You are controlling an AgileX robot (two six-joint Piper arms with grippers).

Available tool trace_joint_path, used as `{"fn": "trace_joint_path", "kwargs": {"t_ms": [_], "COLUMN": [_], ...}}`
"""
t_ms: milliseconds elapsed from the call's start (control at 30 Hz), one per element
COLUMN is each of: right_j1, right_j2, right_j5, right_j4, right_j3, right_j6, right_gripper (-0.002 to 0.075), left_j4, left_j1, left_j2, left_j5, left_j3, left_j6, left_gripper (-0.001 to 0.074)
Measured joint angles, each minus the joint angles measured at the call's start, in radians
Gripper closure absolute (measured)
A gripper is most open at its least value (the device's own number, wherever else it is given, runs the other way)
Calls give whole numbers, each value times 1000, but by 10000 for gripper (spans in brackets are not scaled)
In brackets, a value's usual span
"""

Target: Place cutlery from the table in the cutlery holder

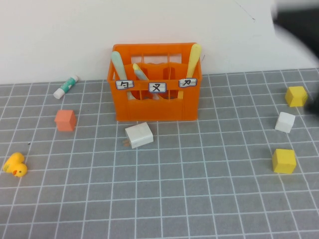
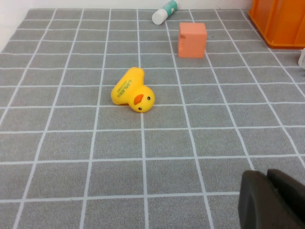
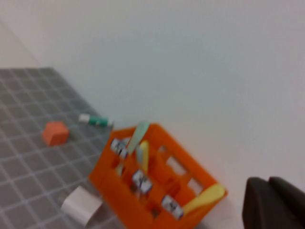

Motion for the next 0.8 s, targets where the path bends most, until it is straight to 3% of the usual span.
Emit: {"fn": "trace_joint_path", "kwargs": {"t_ms": [200,400,600,800], "right_j1": [0,0,0,0], "right_j2": [-206,-441,-642,-719], "right_j5": [-111,-172,-179,-182], "right_j4": [-16,6,6,6], "right_j3": [454,771,917,929], "right_j6": [19,22,0,-57], "right_gripper": [726,726,726,726], "left_j4": [0,0,0,0], "left_j1": [0,0,0,0], "left_j2": [0,0,0,0], "left_j5": [0,0,0,0], "left_j3": [0,0,0,0], "left_j6": [0,-2,-2,-2], "left_gripper": [736,736,736,736]}}
